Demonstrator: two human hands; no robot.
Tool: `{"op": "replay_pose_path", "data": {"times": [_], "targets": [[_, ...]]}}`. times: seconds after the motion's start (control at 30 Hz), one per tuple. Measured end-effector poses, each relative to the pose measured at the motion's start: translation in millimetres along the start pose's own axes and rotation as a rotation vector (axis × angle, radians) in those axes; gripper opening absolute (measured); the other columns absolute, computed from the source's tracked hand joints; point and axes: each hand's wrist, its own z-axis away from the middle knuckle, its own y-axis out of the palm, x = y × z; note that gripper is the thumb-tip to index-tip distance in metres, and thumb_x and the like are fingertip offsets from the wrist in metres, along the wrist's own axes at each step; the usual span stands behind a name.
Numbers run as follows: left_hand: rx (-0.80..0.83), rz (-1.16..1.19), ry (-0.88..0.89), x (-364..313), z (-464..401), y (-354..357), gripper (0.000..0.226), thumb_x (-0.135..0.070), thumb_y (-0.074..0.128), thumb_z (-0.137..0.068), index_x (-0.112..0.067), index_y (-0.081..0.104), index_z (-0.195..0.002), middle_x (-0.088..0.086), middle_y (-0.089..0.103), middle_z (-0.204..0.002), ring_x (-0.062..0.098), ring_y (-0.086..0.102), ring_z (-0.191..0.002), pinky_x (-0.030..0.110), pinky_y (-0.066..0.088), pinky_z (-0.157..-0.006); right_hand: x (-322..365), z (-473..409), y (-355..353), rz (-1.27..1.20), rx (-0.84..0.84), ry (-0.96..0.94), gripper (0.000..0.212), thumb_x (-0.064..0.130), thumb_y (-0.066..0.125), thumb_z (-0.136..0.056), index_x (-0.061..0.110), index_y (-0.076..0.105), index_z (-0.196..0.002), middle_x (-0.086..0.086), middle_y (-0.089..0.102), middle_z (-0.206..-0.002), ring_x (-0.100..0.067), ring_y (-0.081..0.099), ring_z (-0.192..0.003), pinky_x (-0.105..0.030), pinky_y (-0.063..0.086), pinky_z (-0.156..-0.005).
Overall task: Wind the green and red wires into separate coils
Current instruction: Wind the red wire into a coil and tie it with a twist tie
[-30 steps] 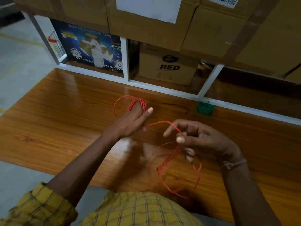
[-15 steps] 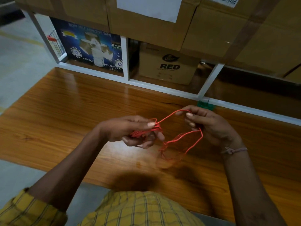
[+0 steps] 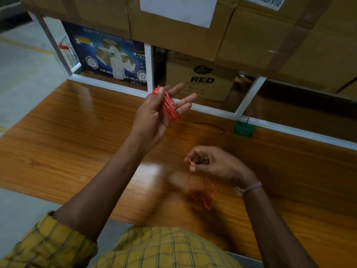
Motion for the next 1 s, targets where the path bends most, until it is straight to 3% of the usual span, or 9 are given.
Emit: {"op": "replay_pose_path", "data": {"times": [0.1,0.2,0.3,0.37,0.47,0.53,0.77,0.9,1.0], "targets": [[-0.089,-0.809,0.081,3,-4,-15,0.027,-0.036,0.041,-0.115,-0.029,0.041,-0.141,-0.002,0.068,-0.139,0.028,0.071,-0.124,0.05,0.055,-0.109,2,6,-8,-0.088,0.044,-0.001,0.013,0.002,0.072,-0.095,0.005,0.069,-0.108,-0.006,0.074,-0.097,-0.007,0.071,-0.086,-0.021,0.056,-0.076],[0.048,-1.58,0.036,6,-3,-40,0.036,-0.049,0.041,-0.11,-0.026,0.04,-0.137,0.003,0.069,-0.126,0.018,0.07,-0.116,0.054,0.055,-0.105,1,12,-21,-0.095,0.038,0.031,0.016,0.003,0.07,-0.096,0.008,0.068,-0.111,-0.015,0.075,-0.102,-0.021,0.075,-0.091,-0.031,0.06,-0.08],[0.237,-1.776,-0.079,11,2,-46,0.027,-0.041,0.041,-0.112,-0.02,0.043,-0.128,0.0,0.072,-0.101,0.01,0.074,-0.093,0.046,0.055,-0.1,-3,16,-35,-0.125,0.012,0.041,0.019,0.007,0.073,-0.095,0.011,0.067,-0.112,-0.017,0.073,-0.103,-0.036,0.072,-0.096,-0.04,0.059,-0.084],[0.357,-1.813,-0.18,16,8,-49,0.021,-0.043,0.041,-0.113,-0.024,0.045,-0.121,-0.002,0.07,-0.092,0.008,0.072,-0.087,0.04,0.053,-0.094,-5,19,-41,-0.104,-0.014,0.059,0.02,0.011,0.076,-0.093,0.017,0.068,-0.11,-0.01,0.071,-0.102,-0.028,0.072,-0.092,-0.04,0.059,-0.083],[0.366,-1.636,-0.449,16,18,-45,0.037,-0.061,0.039,-0.108,-0.029,0.054,-0.118,0.0,0.074,-0.1,0.013,0.067,-0.073,0.035,0.055,-0.074,-3,22,-45,0.075,-0.106,0.099,0.015,0.016,0.075,-0.093,0.025,0.067,-0.101,-0.007,0.069,-0.102,-0.024,0.066,-0.09,-0.041,0.055,-0.08],[0.373,-1.367,-0.669,11,22,-38,0.047,-0.062,0.038,-0.107,-0.022,0.061,-0.116,-0.001,0.079,-0.09,0.023,0.053,-0.059,0.03,0.042,-0.058,-2,21,-47,0.135,-0.186,0.141,0.013,0.017,0.074,-0.094,0.026,0.066,-0.098,-0.005,0.068,-0.099,-0.023,0.064,-0.088,-0.038,0.054,-0.078],[0.732,-0.695,-0.847,-5,19,-40,0.046,-0.021,0.035,-0.114,0.014,0.049,-0.14,0.014,0.064,-0.091,0.012,0.03,-0.044,0.023,0.021,-0.037,-10,1,-44,0.623,-0.291,0.443,0.009,0.04,0.063,-0.102,0.038,0.063,-0.111,0.008,0.07,-0.109,-0.018,0.064,-0.113,-0.051,0.041,-0.114],[0.781,-0.197,-0.786,-4,19,-36,0.049,-0.02,0.031,-0.111,0.014,0.037,-0.146,0.014,0.062,-0.092,0.008,0.028,-0.04,0.016,0.025,-0.036,-13,-4,-31,0.592,-0.245,0.385,0.019,0.043,0.05,-0.109,0.032,0.066,-0.109,-0.001,0.068,-0.099,-0.022,0.066,-0.092,-0.043,0.056,-0.084],[0.641,0.079,-0.66,5,19,-32,0.055,-0.027,0.046,-0.11,0.013,0.037,-0.146,0.017,0.064,-0.092,0.005,0.036,-0.04,0.015,0.031,-0.038,-9,-3,-16,0.548,-0.248,0.283,0.031,0.044,0.049,-0.109,0.026,0.062,-0.087,-0.002,0.065,-0.083,-0.023,0.063,-0.074,-0.038,0.046,-0.061]]}}
